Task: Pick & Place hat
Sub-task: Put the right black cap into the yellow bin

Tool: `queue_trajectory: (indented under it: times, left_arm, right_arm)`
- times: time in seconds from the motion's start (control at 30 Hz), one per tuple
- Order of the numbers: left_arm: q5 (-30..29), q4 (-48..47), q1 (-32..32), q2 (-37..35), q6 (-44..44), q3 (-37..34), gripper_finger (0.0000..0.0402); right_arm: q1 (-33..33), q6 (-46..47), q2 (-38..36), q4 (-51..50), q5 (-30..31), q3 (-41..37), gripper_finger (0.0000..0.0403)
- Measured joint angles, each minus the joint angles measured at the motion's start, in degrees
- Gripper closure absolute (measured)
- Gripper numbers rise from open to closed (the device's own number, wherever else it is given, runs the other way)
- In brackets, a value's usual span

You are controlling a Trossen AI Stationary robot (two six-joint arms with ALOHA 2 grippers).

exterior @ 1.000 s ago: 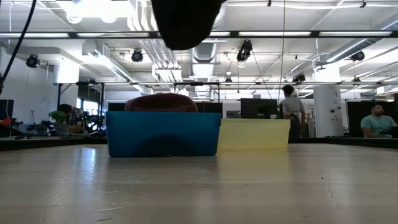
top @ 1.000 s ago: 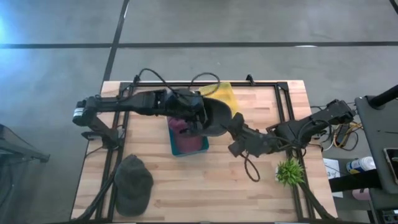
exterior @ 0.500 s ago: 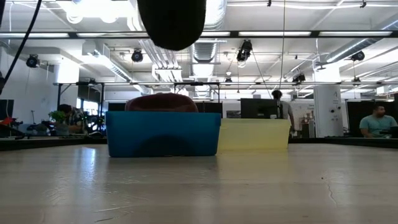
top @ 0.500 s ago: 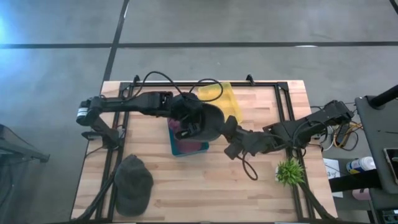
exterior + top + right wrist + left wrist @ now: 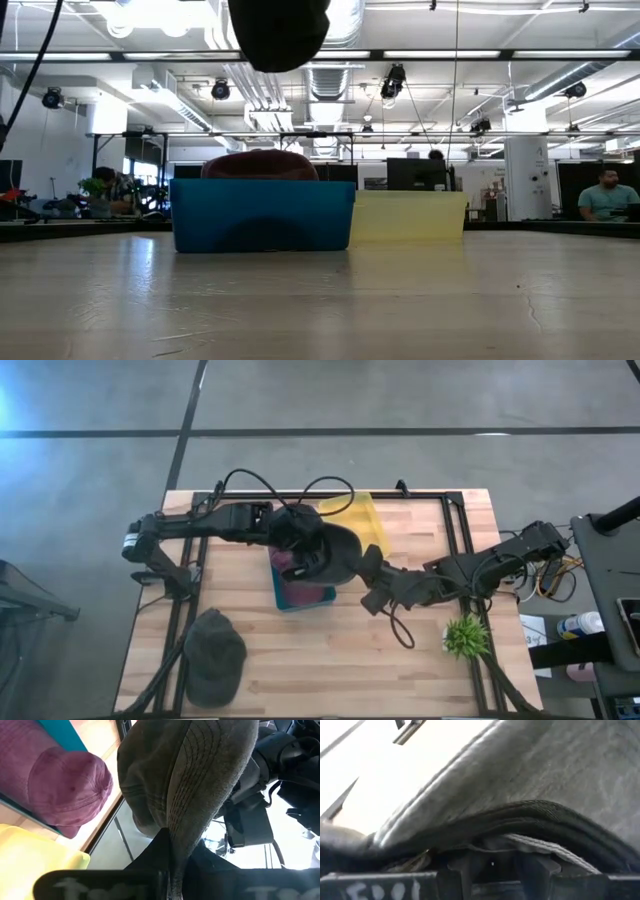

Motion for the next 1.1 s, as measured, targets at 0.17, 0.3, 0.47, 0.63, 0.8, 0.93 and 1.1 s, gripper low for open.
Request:
queue_trajectory:
  times: [0.17, 0.3, 0.47, 0.63, 0.8, 0.93, 1.1]
  left_arm:
    - [0.21, -0.07, -0.15, -0.01, -4.97, -0.01, 0.0269]
    - [0.02, -0.71, -0.89, -0.07, -4.9, 1.16, 0.0249]
    - [-0.13, -3.5, -2.28, -0.38, -2.97, 4.33, 0.0233]
    - [0.54, -5.74, -2.54, -1.07, -3.1, 6.71, 0.0232]
    - [-1.09, -16.71, -3.08, -1.17, -1.96, 6.75, 0.0231]
    - [-2.28, -18.45, -3.62, -1.0, -3.08, 6.99, 0.0231]
    - [-4.15, -20.81, -3.87, -1.04, -0.39, 10.67, 0.0231]
  right_arm:
    - [0.0, 0.12, 0.0, -0.07, -0.01, -0.05, 0.039]
    - [0.05, 0.13, 0.0, -0.07, -0.02, -0.08, 0.039]
    - [0.09, 0.11, 0.0, 0.03, -0.02, -0.09, 0.039]
    - [-0.01, -0.1, 0.03, -0.39, -0.18, -0.12, 0.039]
    - [-0.08, -0.8, 0.13, -0.37, -0.26, -0.2, 0.039]
    - [-0.2, -0.93, 0.13, -0.39, -0.28, -0.2, 0.039]
    - [-0.63, -0.93, 0.11, -0.28, -0.27, -0.2, 0.039]
